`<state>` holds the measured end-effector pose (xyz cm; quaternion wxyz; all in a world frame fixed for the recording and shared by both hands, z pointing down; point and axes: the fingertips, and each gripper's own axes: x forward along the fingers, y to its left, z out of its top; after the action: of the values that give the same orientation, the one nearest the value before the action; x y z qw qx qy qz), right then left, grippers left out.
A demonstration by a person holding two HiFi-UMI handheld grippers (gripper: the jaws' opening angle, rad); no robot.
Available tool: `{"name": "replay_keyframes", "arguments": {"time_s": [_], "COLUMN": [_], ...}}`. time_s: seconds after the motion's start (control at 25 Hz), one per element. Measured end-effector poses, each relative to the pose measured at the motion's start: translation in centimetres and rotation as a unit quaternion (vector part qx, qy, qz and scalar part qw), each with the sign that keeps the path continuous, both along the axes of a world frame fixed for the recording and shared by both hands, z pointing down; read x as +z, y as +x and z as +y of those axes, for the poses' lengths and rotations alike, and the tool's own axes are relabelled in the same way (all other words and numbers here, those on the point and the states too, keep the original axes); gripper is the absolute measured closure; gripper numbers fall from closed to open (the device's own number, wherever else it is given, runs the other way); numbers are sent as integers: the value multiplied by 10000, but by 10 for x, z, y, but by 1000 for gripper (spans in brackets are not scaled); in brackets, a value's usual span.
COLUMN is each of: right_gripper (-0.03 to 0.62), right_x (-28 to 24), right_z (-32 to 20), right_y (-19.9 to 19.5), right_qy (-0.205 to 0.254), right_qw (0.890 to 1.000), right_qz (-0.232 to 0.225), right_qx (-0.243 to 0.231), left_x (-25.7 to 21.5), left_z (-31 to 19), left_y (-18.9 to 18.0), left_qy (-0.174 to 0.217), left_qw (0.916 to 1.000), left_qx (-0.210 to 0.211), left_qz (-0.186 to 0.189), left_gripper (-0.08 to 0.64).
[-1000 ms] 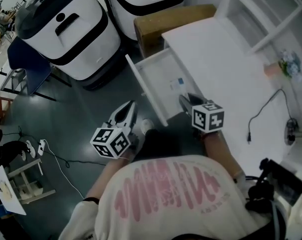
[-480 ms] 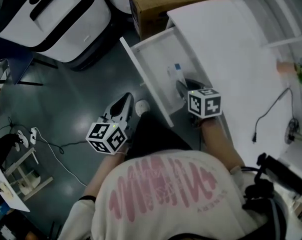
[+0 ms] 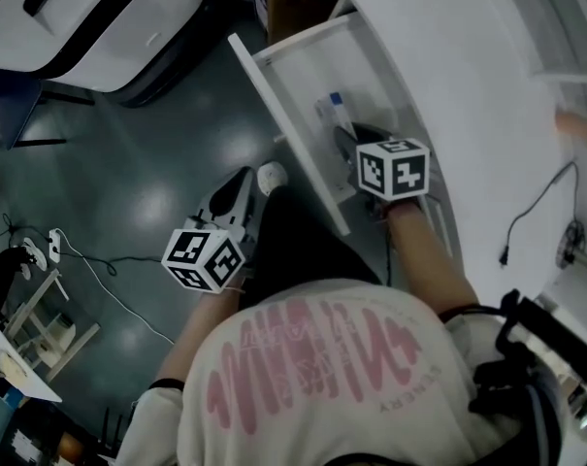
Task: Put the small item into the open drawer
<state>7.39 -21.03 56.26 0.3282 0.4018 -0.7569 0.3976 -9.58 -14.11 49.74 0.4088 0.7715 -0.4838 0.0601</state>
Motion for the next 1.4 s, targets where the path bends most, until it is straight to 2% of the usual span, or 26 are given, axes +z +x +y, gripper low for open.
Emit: {"name": "replay_keyframes", "arguments": {"time_s": [0.48,1.0,1.4], "right_gripper": [488,486,486], "right_x": [19,30,39], "right_z": [5,11,1], "right_y": [-4,-4,1], "right_qy": [-37,-95,-266], "right_qw": [9997,9988,9988], "right_qz": [232,374,379], "right_qx": [-87,-298,-150], "left_x": [17,17,20], "left_z": [14,25,20], "left_y": [5,2,-2], "left_qy": [-2,40,-15], "left_qw": [9998,9996,9998], "left_qx": [-80,-259,-209], "left_qz": [161,138,77], "left_gripper": [531,531,531]}}
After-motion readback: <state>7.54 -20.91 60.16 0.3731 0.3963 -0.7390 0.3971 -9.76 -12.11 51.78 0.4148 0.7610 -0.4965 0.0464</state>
